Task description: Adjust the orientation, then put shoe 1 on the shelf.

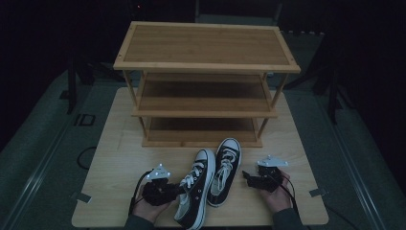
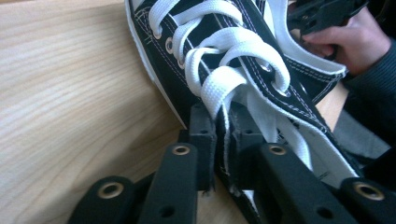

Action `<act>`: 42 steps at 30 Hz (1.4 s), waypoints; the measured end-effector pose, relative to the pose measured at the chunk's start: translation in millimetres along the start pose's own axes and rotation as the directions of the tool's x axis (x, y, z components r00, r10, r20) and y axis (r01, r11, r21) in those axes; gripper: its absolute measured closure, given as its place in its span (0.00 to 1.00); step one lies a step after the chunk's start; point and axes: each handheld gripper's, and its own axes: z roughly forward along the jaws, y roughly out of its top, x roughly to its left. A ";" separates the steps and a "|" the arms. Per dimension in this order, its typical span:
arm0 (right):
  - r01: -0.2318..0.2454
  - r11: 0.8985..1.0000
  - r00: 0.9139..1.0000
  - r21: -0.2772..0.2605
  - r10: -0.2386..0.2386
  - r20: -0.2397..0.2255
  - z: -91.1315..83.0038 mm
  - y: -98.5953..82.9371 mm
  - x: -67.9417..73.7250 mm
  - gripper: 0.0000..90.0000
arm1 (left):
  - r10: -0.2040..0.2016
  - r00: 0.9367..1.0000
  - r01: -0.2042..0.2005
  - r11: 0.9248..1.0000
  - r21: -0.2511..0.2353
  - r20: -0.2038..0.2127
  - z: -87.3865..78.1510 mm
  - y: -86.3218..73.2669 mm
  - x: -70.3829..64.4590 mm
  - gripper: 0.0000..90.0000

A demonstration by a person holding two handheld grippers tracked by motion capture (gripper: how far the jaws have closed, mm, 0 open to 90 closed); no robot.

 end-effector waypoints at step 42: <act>0.006 1.000 1.000 -0.001 -0.006 -0.007 0.4 0.3 -0.7 0.27 | -0.145 0.989 0.134 0.969 -0.207 -0.039 -22.1 0.4 14.4 0.97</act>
